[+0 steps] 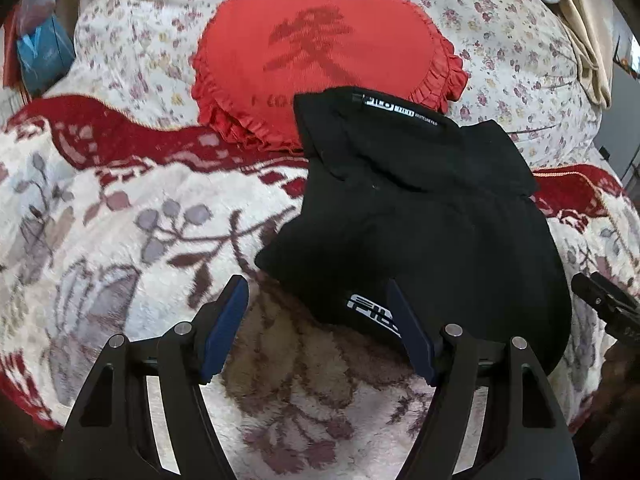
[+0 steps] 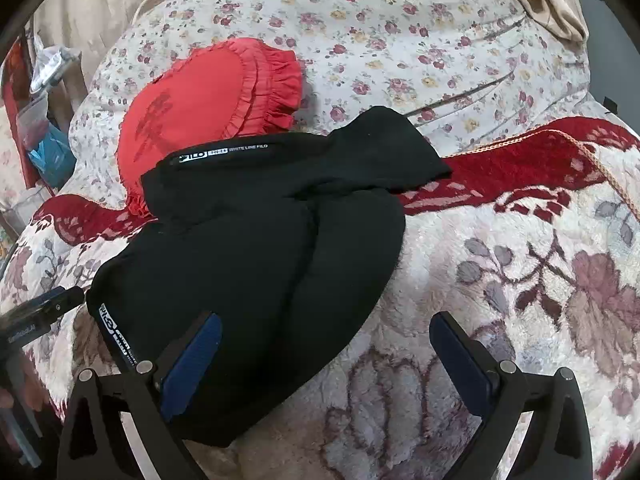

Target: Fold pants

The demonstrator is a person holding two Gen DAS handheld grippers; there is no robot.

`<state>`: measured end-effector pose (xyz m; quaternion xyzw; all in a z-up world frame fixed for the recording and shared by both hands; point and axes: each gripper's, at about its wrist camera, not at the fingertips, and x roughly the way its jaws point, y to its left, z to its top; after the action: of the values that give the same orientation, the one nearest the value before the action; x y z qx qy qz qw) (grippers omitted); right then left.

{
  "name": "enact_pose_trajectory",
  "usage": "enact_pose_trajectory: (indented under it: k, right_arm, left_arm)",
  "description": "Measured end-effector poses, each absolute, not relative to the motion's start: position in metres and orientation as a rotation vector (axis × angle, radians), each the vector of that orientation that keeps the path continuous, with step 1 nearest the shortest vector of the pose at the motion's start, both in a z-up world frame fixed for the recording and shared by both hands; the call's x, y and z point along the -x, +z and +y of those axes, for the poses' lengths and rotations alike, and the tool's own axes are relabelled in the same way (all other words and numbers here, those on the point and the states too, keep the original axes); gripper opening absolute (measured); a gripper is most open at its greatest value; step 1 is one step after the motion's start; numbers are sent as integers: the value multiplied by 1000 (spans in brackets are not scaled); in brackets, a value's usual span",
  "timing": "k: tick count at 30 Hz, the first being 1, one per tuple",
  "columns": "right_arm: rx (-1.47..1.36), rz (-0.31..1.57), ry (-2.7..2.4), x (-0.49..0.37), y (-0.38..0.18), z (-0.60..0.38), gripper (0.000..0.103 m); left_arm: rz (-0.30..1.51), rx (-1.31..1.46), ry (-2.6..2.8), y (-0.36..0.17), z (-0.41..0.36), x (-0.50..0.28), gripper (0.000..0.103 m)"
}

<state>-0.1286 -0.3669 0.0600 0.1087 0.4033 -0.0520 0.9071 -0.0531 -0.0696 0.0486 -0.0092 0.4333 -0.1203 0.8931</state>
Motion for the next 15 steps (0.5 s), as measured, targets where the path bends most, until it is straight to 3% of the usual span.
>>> enact_pose_trajectory:
  k: [12,15]
  right_arm:
    - [-272,854,-158,124,46,-397,103]
    - [-279,858,-173,124,44,-404,103]
  left_arm:
    - [976,153,-317,19,-84,18,71]
    - [958,213,-376,21,-92,8,20]
